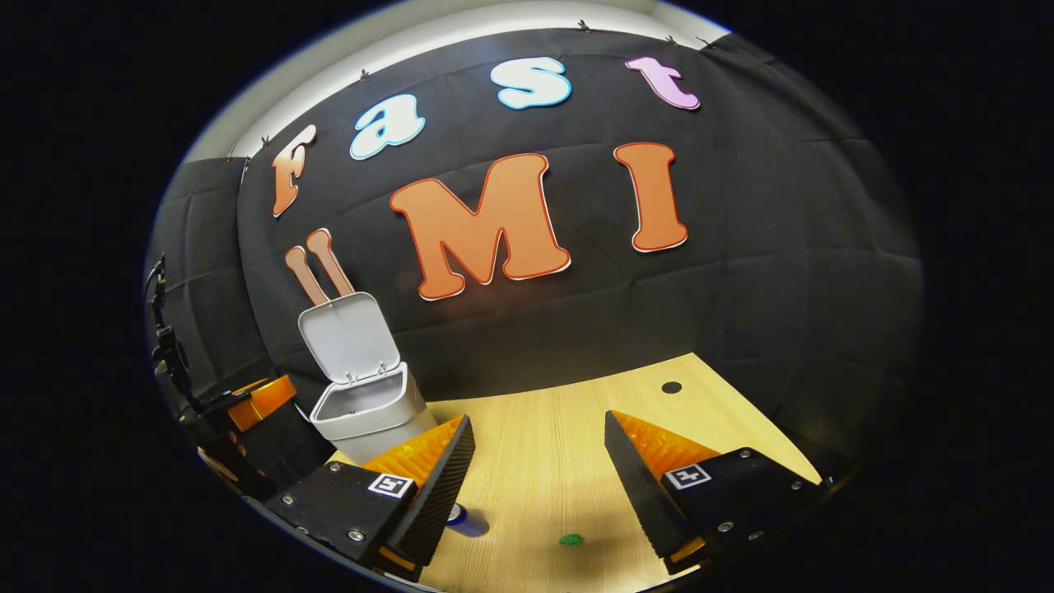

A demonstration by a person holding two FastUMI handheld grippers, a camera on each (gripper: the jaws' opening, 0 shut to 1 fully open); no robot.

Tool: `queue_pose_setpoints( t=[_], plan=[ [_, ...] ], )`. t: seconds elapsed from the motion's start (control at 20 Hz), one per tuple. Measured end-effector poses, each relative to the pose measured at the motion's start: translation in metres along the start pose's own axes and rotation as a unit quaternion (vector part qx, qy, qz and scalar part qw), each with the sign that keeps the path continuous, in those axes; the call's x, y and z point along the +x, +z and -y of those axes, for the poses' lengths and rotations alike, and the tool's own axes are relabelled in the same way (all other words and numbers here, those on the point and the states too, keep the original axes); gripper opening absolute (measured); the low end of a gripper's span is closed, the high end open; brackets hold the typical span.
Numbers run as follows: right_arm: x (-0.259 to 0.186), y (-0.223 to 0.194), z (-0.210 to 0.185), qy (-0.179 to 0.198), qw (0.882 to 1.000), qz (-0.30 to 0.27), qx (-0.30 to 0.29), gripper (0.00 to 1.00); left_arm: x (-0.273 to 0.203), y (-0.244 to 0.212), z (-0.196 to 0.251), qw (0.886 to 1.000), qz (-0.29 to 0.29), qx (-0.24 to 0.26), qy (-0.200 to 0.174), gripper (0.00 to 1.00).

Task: Press the lid of the desktop garbage bin to open it, pick up the crumpled paper on the desktop and throw it into the bin, then pick up the pop can on the desktop and drop it into the bin, and finally close the garbage bin lid.

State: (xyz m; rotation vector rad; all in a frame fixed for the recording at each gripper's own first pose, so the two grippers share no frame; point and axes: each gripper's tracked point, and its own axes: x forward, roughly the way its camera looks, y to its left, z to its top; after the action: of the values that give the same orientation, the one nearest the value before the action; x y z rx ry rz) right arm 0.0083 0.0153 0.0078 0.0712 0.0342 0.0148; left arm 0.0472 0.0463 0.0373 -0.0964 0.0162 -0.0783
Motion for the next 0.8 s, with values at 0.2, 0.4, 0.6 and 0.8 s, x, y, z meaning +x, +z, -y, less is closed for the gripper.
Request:
queue_pose_setpoints(
  t=[0.2,0.4,0.6,0.8],
  plan=[
    [0.004,-0.012,0.01,-0.019,1.0,-0.012,-0.005,0.95,-0.001,-0.006,0.024,0.999,0.004,0.02,-0.027,0.95],
    [0.012,-0.042,0.02,-0.038,0.998,-0.044,-0.023,0.95,0.003,-0.03,0.036,0.999,-0.018,0.007,-0.041,0.95],
    [0.029,-0.094,0.031,-0.055,0.991,-0.108,-0.051,0.95,0.007,-0.053,0.041,0.998,-0.043,-0.004,-0.054,0.95],
    [0.05,-0.173,0.025,-0.027,0.978,-0.203,-0.037,0.95,0.019,-0.073,0.026,0.997,-0.06,0.004,-0.045,0.95]
  ],
)
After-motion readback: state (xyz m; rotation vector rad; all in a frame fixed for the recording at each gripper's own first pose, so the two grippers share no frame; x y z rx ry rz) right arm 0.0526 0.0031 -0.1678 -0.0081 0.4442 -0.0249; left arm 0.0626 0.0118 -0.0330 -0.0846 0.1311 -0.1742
